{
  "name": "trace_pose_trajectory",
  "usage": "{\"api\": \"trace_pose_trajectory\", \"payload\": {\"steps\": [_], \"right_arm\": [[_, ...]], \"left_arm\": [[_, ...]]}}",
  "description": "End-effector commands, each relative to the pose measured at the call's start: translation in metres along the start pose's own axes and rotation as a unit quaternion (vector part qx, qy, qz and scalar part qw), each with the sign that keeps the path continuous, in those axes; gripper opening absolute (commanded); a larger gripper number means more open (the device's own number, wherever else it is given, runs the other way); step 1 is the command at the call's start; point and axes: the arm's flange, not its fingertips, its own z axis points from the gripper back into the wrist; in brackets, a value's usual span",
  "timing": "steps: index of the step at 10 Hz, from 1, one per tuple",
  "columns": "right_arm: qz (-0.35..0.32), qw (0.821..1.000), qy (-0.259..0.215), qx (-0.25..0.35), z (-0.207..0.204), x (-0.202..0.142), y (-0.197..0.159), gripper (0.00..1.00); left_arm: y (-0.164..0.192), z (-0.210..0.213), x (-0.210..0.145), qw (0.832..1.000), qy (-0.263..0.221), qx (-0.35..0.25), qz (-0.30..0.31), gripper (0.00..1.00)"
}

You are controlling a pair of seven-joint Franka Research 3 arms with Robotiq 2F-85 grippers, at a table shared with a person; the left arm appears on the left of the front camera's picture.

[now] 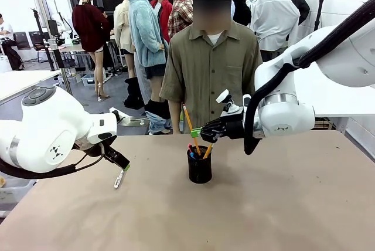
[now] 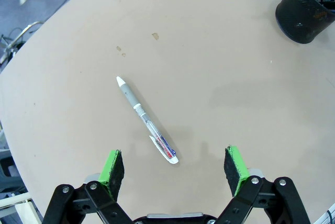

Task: Place the pens into the pen holder.
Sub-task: Pick up a writing instrument from the table and place it into the Pen holder.

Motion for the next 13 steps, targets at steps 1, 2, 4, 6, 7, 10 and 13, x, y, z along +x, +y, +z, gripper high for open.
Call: {"api": "trace_pose_trajectory", "payload": {"steps": [1, 2, 4, 6, 7, 10, 13], "right_arm": [[-0.007, 1.0, 0.02, 0.001, -0.01, 0.002, -0.006, 0.0], [-0.007, 1.0, 0.023, 0.005, -0.01, 0.002, -0.006, 0.02], [-0.004, 1.0, 0.024, 0.004, -0.009, 0.001, -0.007, 0.28], [-0.001, 1.0, 0.019, 0.004, -0.007, 0.001, -0.007, 0.6], [-0.002, 1.0, 0.016, 0.003, -0.003, 0.002, -0.006, 0.6], [0.001, 1.0, -0.013, -0.023, 0.037, 0.007, -0.013, 0.6], [-0.006, 0.998, -0.05, -0.046, 0.116, 0.01, -0.029, 0.6]], "left_arm": [[0.002, 0.001, -0.001, 1.0, -0.001, 0.0, 0.003, 1.0], [0.002, 0.001, -0.001, 1.0, -0.001, 0.0, 0.003, 1.0], [0.002, 0.001, -0.001, 1.0, -0.001, 0.0, 0.003, 1.0], [0.002, 0.001, -0.001, 1.0, -0.001, 0.0, 0.003, 1.0], [0.002, 0.001, -0.001, 1.0, -0.001, 0.0, 0.003, 1.0], [0.002, 0.001, -0.001, 1.0, -0.001, 0.0, 0.003, 1.0], [0.002, 0.001, -0.001, 1.0, -0.001, 0.0, 0.003, 1.0]]}}
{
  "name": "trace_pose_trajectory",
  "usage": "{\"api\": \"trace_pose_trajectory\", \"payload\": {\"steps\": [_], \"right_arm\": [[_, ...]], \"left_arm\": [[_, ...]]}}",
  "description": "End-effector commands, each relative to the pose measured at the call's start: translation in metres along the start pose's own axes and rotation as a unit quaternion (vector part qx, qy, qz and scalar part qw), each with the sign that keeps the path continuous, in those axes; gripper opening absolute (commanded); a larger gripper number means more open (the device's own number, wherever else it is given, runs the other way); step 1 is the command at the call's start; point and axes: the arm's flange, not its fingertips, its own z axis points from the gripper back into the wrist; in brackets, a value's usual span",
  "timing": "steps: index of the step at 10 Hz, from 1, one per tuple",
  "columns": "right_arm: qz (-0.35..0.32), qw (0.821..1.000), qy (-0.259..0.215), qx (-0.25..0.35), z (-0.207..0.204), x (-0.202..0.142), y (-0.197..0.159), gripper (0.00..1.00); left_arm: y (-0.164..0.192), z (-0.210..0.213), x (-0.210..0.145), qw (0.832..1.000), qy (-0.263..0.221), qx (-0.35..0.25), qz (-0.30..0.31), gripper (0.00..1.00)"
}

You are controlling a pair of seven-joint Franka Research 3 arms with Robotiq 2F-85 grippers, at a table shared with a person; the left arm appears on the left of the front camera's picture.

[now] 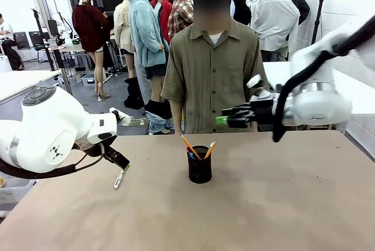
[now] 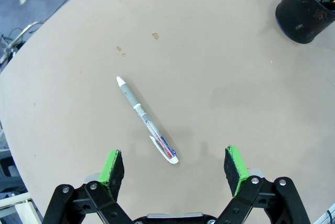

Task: Place the pens into the pen holder.
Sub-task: Pick up a writing instrument from the table and place it into the Pen holder.

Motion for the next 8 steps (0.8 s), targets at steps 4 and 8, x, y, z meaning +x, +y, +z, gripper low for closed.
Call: {"api": "trace_pose_trajectory", "payload": {"steps": [4, 8], "right_arm": [[-0.074, 0.986, 0.071, -0.13, 0.118, -0.001, -0.019, 0.6], [-0.14, 0.952, 0.185, -0.2, 0.16, 0.022, -0.02, 0.6]], "left_arm": [[0.002, 0.001, -0.001, 1.0, -0.001, 0.0, 0.002, 1.0], [0.002, 0.001, -0.001, 1.0, -0.001, 0.0, 0.002, 1.0]]}}
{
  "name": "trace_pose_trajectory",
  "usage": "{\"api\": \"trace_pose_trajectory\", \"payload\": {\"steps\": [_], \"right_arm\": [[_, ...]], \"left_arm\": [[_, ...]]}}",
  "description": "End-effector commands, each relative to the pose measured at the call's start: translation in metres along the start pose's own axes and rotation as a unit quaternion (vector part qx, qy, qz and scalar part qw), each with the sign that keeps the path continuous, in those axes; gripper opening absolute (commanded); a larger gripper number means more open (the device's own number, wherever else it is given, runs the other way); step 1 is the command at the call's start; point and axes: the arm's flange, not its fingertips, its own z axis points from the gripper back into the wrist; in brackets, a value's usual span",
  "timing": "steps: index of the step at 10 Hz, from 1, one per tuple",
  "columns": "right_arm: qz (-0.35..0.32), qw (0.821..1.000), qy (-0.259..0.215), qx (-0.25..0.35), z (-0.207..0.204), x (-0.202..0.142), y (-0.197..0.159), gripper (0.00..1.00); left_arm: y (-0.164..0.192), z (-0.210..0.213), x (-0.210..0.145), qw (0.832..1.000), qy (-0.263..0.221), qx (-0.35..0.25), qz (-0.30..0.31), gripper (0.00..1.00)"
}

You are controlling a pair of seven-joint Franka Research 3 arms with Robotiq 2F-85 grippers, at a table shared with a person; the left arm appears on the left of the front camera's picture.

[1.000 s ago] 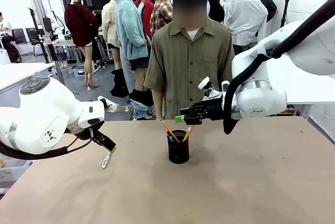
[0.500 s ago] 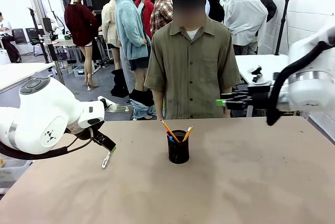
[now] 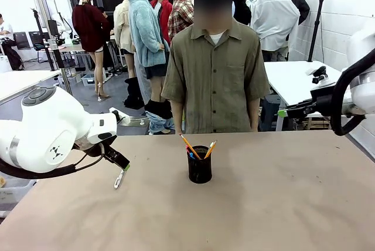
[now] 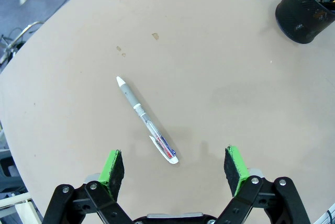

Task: Place the pens into the pen holder.
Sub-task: Pick up a writing instrument from the table and place it into the Pen holder.

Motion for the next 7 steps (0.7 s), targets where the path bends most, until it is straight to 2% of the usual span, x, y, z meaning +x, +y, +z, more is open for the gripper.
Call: {"api": "trace_pose_trajectory", "payload": {"steps": [1, 3, 5, 6, 7], "right_arm": [[-0.047, 0.993, 0.112, 0.009, 0.011, 0.018, 0.013, 0.6], [-0.07, 0.983, 0.167, -0.019, 0.021, 0.024, 0.013, 0.6], [-0.096, 0.971, 0.214, -0.046, 0.011, 0.024, 0.012, 0.6], [-0.091, 0.97, 0.222, -0.04, 0.0, 0.021, 0.016, 0.6], [-0.077, 0.977, 0.191, -0.047, 0.006, 0.011, 0.006, 0.6]], "left_arm": [[0.002, 0.001, -0.001, 1.0, -0.001, 0.0, 0.003, 1.0], [0.002, 0.001, -0.001, 1.0, -0.001, 0.0, 0.003, 1.0], [0.002, 0.001, -0.001, 1.0, -0.001, 0.0, 0.003, 1.0], [0.002, 0.001, -0.001, 1.0, -0.001, 0.0, 0.003, 1.0], [0.0, 0.0, 0.0, 1.0, 0.0, 0.0, 0.0, 1.0]]}}
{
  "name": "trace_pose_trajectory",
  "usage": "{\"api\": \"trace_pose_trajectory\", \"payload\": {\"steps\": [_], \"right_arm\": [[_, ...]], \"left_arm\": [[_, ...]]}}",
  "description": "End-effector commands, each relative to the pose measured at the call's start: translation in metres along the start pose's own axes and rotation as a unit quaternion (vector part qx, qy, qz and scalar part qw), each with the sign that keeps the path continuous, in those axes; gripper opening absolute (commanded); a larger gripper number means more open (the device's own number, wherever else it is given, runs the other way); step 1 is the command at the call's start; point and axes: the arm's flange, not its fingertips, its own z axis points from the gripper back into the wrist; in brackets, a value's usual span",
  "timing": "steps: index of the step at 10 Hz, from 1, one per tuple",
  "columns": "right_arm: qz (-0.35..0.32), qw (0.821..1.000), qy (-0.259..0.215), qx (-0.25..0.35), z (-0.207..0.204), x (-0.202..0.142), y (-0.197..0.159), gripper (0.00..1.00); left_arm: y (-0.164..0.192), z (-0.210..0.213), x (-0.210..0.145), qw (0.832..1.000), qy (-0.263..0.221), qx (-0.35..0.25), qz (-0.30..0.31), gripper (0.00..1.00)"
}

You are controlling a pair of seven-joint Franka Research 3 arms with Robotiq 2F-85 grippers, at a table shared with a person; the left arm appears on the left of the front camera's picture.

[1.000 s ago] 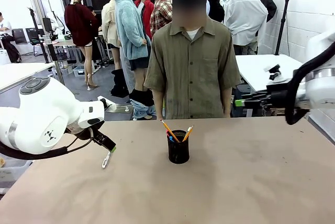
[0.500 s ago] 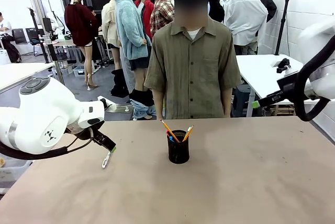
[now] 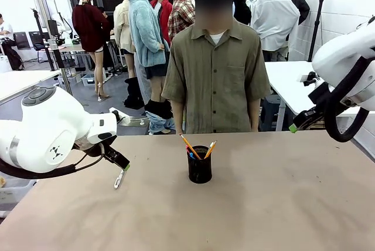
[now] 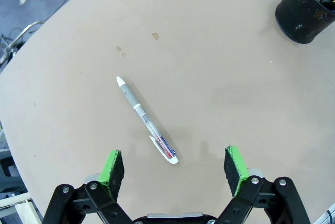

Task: Place the pens into the pen holder.
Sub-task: Pick up a writing instrument from the table and place it into the Pen holder.

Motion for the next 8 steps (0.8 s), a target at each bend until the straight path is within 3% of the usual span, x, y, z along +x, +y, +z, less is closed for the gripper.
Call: {"api": "trace_pose_trajectory", "payload": {"steps": [1, 3, 8], "right_arm": [[0.006, 1.0, -0.019, 0.003, 0.002, -0.002, -0.004, 0.6], [0.006, 1.0, -0.019, 0.003, 0.002, -0.002, -0.004, 0.6], [0.006, 1.0, -0.019, 0.003, 0.002, -0.002, -0.004, 0.6]], "left_arm": [[0.001, -0.001, 0.008, 1.0, 0.019, -0.014, 0.008, 1.0], [0.015, -0.021, 0.037, 0.994, 0.102, -0.012, 0.035, 1.0], [0.031, -0.078, 0.074, 0.975, 0.205, -0.035, 0.074, 1.0]]}}
